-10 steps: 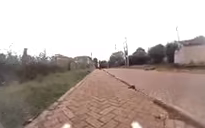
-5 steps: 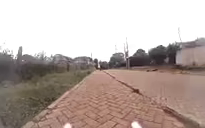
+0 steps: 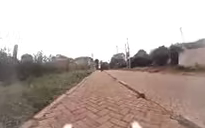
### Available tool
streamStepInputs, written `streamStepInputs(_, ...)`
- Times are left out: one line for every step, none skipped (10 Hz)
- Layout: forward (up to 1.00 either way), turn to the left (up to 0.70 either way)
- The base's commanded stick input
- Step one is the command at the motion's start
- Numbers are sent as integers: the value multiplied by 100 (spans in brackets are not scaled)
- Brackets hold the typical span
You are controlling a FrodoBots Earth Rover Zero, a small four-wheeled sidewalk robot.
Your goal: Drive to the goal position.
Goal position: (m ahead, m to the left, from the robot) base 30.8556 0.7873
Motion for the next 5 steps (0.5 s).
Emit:
streamStepInputs(70, 0)
streamStepInputs(70, 0)
streamStepInputs(70, 0)
streamStepInputs(70, 0)
streamStepInputs(70, 0)
